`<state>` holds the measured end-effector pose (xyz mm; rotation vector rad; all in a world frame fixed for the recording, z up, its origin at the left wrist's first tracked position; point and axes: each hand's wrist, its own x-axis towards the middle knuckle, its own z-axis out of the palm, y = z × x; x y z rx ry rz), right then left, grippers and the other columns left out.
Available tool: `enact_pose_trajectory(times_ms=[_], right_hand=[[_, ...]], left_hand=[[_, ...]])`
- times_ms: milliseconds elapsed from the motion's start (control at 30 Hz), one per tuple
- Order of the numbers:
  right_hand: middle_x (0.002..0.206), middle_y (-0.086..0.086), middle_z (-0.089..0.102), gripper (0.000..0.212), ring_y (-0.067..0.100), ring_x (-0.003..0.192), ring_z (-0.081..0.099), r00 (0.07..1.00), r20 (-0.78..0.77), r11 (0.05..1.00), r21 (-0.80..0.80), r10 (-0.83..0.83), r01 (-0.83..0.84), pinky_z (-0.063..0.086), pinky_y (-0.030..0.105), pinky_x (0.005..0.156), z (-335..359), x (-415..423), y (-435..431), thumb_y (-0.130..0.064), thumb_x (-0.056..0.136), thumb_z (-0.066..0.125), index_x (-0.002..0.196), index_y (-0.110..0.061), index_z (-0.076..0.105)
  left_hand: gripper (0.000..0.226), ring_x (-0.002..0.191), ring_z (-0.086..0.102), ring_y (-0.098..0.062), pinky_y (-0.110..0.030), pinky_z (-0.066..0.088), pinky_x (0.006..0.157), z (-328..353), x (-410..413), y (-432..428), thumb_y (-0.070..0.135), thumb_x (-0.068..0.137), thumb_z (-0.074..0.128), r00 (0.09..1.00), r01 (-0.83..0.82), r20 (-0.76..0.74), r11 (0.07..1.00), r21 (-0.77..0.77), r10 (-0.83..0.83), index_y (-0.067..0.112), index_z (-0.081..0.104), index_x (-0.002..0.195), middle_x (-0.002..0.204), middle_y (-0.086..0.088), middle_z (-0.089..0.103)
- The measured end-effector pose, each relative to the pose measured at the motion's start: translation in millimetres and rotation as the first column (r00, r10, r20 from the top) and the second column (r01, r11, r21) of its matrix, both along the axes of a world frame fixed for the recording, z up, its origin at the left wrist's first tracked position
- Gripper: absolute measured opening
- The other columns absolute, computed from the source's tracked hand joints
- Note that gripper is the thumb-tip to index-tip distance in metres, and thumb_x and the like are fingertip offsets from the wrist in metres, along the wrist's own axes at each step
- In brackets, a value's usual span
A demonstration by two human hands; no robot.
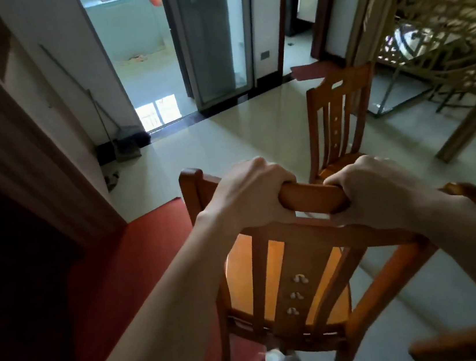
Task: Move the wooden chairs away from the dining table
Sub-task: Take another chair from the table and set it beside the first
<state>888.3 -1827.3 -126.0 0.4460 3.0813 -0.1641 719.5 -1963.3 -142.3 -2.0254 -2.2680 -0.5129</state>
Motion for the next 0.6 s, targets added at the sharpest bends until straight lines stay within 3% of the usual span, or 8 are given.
enact_pose_trajectory(times_ms=[100,233,367,500,600], right_hand=[[0.081,-0.012,0.072,0.025,0.005,0.068,0.067,0.998,0.006,0.998,-0.007,-0.065,0.065,0.06,0.032,0.068,-11,-32,33,-0.038,0.077,0.08,0.098,-0.028,0.072],[0.074,-0.017,0.066,0.025,0.003,0.065,0.065,0.984,0.016,0.984,-0.035,-0.176,0.176,0.058,0.029,0.066,-23,-66,76,-0.048,0.078,0.075,0.096,-0.03,0.072],[0.078,-0.013,0.071,0.055,0.014,0.074,0.067,0.95,-0.013,0.948,-0.067,-0.312,0.311,0.053,0.036,0.069,-31,-78,104,-0.074,0.069,0.041,0.093,-0.035,0.071],[0.064,-0.021,0.059,0.023,0.015,0.071,0.067,0.881,0.013,0.878,-0.075,-0.474,0.473,0.037,0.022,0.054,-40,-80,120,-0.055,0.076,0.069,0.089,-0.036,0.071],[0.058,-0.023,0.05,0.013,0.012,0.069,0.064,0.797,0.054,0.794,-0.07,-0.602,0.604,0.034,0.022,0.053,-43,-84,131,-0.049,0.076,0.072,0.075,-0.042,0.061]], left_hand=[[0.017,0.049,0.048,-0.009,-0.017,0.024,0.047,-8,-41,44,0.043,0.062,0.079,0.998,0.057,-0.017,0.998,-0.033,-0.058,0.031,0.073,0.073,0.051,0.025,0.029],[0.019,0.048,0.048,-0.008,-0.018,0.027,0.047,-16,-87,108,0.042,0.063,0.082,0.984,0.179,0.016,0.98,-0.09,-0.178,0.029,0.074,0.074,0.051,0.024,0.031],[0.023,0.048,0.049,-0.014,-0.022,0.035,0.05,-23,-112,166,0.051,0.065,0.076,0.948,0.319,0.022,0.943,-0.093,-0.318,0.029,0.073,0.073,0.054,0.016,0.041],[0.027,0.054,0.058,-0.017,-0.03,0.052,0.052,-32,-124,223,0.054,0.069,0.071,0.887,0.452,-0.009,0.874,-0.179,-0.461,0.027,0.07,0.074,0.059,0.009,0.057],[0.027,0.049,0.05,-0.008,-0.02,0.043,0.048,-42,-130,263,0.05,0.074,0.081,0.803,0.589,0.009,0.791,-0.163,-0.596,0.025,0.073,0.081,0.058,0.014,0.052]])
